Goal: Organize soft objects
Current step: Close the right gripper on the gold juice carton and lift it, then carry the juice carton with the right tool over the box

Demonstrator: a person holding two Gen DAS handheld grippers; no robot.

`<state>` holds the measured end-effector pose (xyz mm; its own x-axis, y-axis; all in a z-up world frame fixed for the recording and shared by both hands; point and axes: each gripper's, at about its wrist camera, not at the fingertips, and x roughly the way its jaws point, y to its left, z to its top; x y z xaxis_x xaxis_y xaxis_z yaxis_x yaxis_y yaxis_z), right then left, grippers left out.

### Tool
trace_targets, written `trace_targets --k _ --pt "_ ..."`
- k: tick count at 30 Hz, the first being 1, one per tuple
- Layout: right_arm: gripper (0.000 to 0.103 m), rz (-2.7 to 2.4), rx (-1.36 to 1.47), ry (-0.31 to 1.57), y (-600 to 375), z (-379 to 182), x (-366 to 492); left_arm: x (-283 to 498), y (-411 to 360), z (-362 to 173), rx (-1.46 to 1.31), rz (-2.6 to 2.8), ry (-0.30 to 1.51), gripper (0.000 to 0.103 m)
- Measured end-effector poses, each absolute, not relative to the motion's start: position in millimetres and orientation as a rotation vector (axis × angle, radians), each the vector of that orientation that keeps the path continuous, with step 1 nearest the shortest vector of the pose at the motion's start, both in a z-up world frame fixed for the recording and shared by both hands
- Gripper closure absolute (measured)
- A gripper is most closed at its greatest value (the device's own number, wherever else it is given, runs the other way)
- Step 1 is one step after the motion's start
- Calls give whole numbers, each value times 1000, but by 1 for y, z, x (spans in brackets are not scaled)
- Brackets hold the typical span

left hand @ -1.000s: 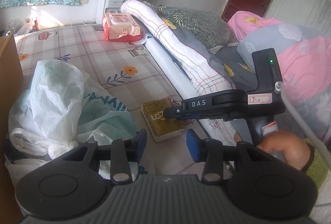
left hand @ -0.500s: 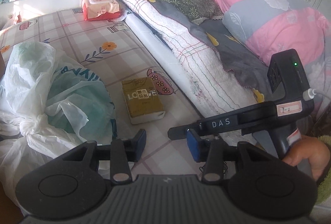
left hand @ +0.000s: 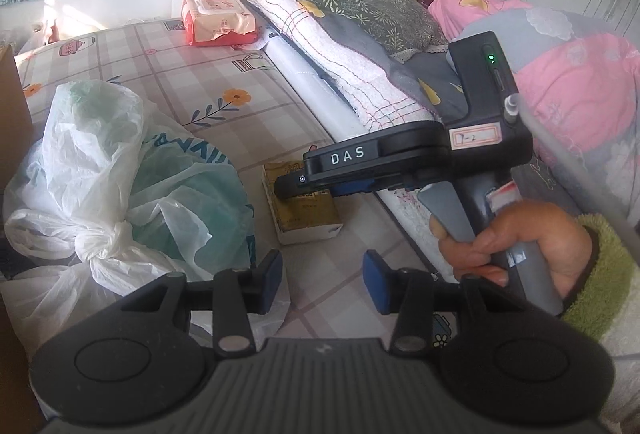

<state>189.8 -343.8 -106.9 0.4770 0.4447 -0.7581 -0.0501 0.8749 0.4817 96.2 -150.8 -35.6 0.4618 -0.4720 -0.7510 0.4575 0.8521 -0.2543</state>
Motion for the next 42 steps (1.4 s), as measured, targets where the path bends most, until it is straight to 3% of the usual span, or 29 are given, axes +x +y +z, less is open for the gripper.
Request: trace_targets --k 3,9,23,32,42 --pt "48 328 351 1043 -331 -105 192 97 -144 -35 -31 -562 931 56" --pt "56 321 346 1046 -331 -104 177 100 -141 -38 -56 -569 939 55" --pt "58 347 873 1073 -374 -122 94 84 -160 -52 -2 -679 1010 43" --pt "57 447 755 949 -340 -46 76 64 -122 -10 -59 -697 887 45" --pt "57 764 486 886 -206 31 108 15 13 48 -194 -417 690 36"
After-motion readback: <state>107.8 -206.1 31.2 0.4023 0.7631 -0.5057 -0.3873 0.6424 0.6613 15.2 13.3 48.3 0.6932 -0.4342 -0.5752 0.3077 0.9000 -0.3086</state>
